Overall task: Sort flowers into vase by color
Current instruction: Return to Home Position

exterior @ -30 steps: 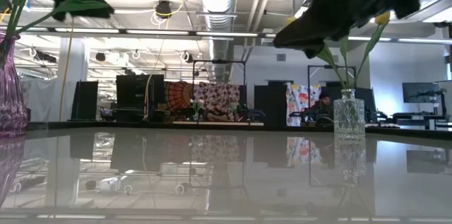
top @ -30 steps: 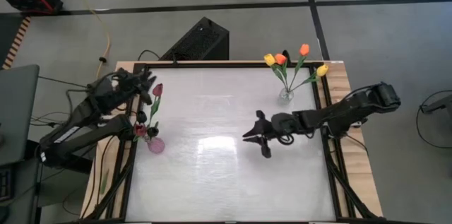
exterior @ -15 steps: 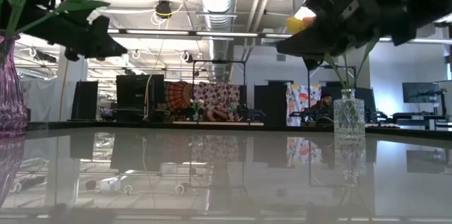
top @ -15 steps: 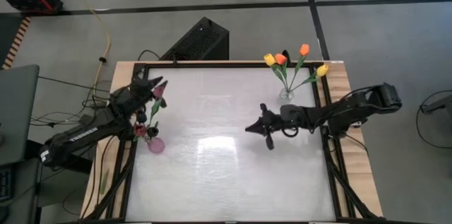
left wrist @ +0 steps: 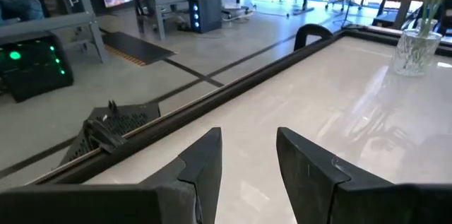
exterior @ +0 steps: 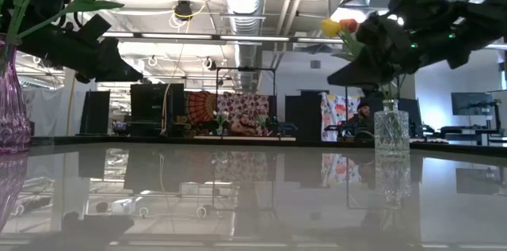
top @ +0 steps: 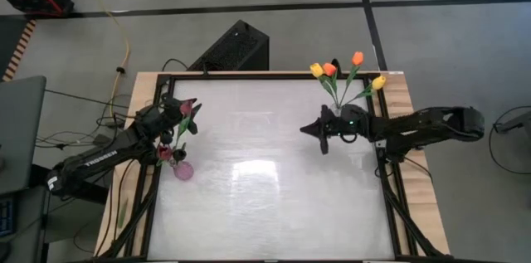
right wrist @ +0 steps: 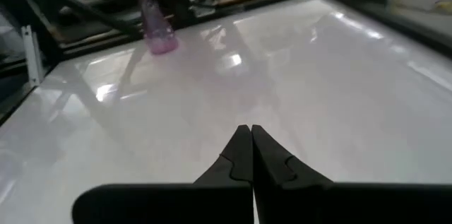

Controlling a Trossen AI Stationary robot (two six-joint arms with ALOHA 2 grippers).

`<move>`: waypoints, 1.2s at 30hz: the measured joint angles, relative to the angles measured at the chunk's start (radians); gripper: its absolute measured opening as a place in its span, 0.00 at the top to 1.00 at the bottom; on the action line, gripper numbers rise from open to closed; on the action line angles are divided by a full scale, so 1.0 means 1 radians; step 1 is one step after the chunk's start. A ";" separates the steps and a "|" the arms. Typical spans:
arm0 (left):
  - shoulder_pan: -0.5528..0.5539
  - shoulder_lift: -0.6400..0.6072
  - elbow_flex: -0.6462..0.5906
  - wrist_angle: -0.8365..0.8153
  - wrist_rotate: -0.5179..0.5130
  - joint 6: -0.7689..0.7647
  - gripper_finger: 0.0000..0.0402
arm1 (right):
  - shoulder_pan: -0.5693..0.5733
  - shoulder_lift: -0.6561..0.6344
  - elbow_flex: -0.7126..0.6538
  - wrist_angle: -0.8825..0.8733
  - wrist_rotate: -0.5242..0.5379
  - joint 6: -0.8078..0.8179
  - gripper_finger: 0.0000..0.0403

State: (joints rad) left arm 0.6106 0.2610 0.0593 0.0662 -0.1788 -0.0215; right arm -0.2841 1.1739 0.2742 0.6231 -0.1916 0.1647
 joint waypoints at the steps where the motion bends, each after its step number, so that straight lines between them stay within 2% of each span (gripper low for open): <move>1: 0.000 0.000 0.000 -0.001 0.001 -0.003 0.69 | -0.014 -0.036 -0.018 -0.007 0.001 -0.006 0.96; 7: 0.000 0.000 0.000 -0.001 0.019 0.014 0.69 | -0.090 -0.280 -0.201 -0.003 0.008 0.044 0.96; 11: 0.000 0.000 0.000 0.000 0.017 0.029 0.69 | -0.068 -0.413 -0.266 -0.049 0.024 0.105 0.96; 13: 0.000 0.000 0.000 0.005 0.017 0.028 0.69 | -0.018 -0.464 -0.266 -0.112 0.106 0.107 0.96; 15: 0.000 0.000 0.000 0.013 0.017 0.028 0.69 | 0.054 -0.502 -0.266 -0.131 0.232 0.095 0.96; 18: 0.000 0.000 0.000 0.014 0.018 0.027 0.69 | 0.204 -0.541 -0.266 -0.149 0.390 0.057 0.96; 21: 0.000 0.000 0.000 0.012 0.018 0.019 0.69 | 0.345 -0.579 -0.266 -0.225 0.493 -0.001 0.96; 24: 0.000 0.000 0.000 0.008 0.018 0.011 0.69 | 0.403 -0.642 -0.266 -0.324 0.563 -0.006 0.96; 32: 0.000 0.000 0.000 -0.054 -0.004 0.024 0.69 | 0.308 -0.898 -0.266 -0.562 0.386 -0.013 0.96; 36: 0.000 0.001 0.000 -0.123 -0.021 -0.002 0.69 | 0.246 -0.966 -0.262 -0.592 0.274 -0.060 0.95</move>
State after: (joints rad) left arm 0.6106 0.2618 0.0597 -0.0570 -0.1997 -0.0231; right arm -0.0383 0.2078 0.0124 0.0311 0.0826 0.1044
